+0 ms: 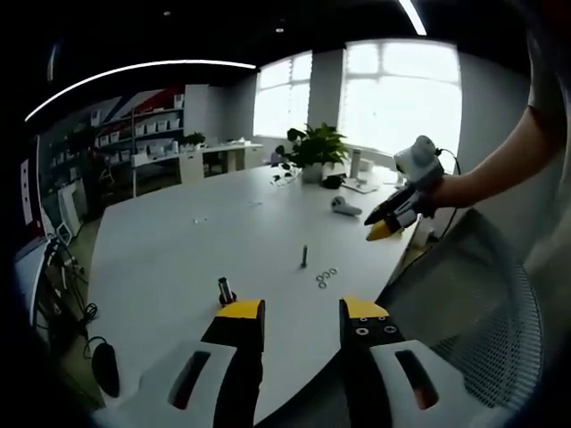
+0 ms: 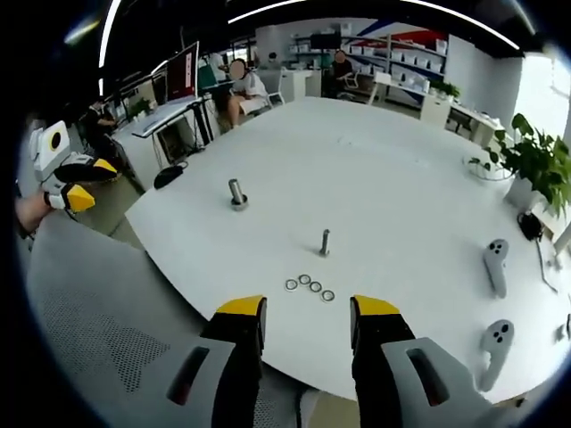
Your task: Place the washer onto the threaded stud by aligning its center hole with the stud, sliding it down to the base, and recovering from edge contact or off-axis alignment until the washer reaches the visible bottom stop.
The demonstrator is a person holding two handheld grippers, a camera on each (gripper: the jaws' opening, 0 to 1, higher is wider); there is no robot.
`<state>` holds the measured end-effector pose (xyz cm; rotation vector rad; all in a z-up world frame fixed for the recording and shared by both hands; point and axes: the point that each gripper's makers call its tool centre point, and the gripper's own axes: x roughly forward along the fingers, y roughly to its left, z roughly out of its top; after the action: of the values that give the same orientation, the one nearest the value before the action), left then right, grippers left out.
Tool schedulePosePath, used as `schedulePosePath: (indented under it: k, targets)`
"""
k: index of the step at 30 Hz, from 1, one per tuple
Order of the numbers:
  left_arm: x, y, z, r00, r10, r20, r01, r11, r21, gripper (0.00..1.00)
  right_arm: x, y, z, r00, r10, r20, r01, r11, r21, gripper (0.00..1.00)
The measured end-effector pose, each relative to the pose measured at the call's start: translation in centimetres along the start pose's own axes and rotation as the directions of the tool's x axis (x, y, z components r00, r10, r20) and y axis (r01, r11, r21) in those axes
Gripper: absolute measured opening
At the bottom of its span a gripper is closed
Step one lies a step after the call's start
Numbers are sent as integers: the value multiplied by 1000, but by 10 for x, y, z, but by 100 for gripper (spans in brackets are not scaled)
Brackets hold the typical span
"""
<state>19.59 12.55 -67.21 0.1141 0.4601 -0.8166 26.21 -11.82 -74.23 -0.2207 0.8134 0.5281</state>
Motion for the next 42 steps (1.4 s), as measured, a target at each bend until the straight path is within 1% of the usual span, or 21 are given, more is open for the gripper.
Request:
schedulePosePath:
  k: [3,6,12,14,18,22,24,26,29,31,38,42]
  targets:
    - [0,1,-1,1000,5,-4,-5,1000,2,32,8,0,-1,1000,6,-16,-6,1000,-11,40]
    - [0,1,0,1000,7,1,-7,1000,10,32,17,-1,-6,999,7,-49,-10,999,-45,40]
    - [0,-1,-1,1000,1,-5,-1,1000,10,32,28,-1,-13,996,12,-87,-20,996,-84,39]
    - [1,-1,-2,1000,-1,-10,1,1000,9,32,33,-4,-17,994,7,-106,-19,994,-109,39]
    - [1,-1,-3,1000,2,-18,-2,1000,18,32,43,-2,-17,993,20,-113,-30,996,-81,38]
    - [1,1,-5,1000,14,-27,-13,1000,27,32,52,1,-21,991,27,-132,-38,996,-82,38]
    - [0,1,-3,1000,18,-20,-18,999,30,32,55,-2,-23,990,16,-143,-29,996,-85,38]
    - [0,2,-2,1000,17,-13,-17,1000,23,33,60,-4,-25,988,20,-155,-28,998,-52,38]
    - [1,0,-4,1000,11,-20,-11,1000,23,33,63,-7,-26,987,9,-160,-17,999,-46,38]
    - [1,0,-4,1000,12,-21,-11,999,30,33,66,-7,-27,985,17,-169,-20,1000,-17,38]
    - [0,1,-4,1000,16,-21,-15,999,28,33,73,-11,-30,982,10,-190,-13,1000,-15,37]
    - [0,2,-4,1000,21,-22,-21,999,32,33,77,-11,-31,981,10,-194,-9,1000,4,37]
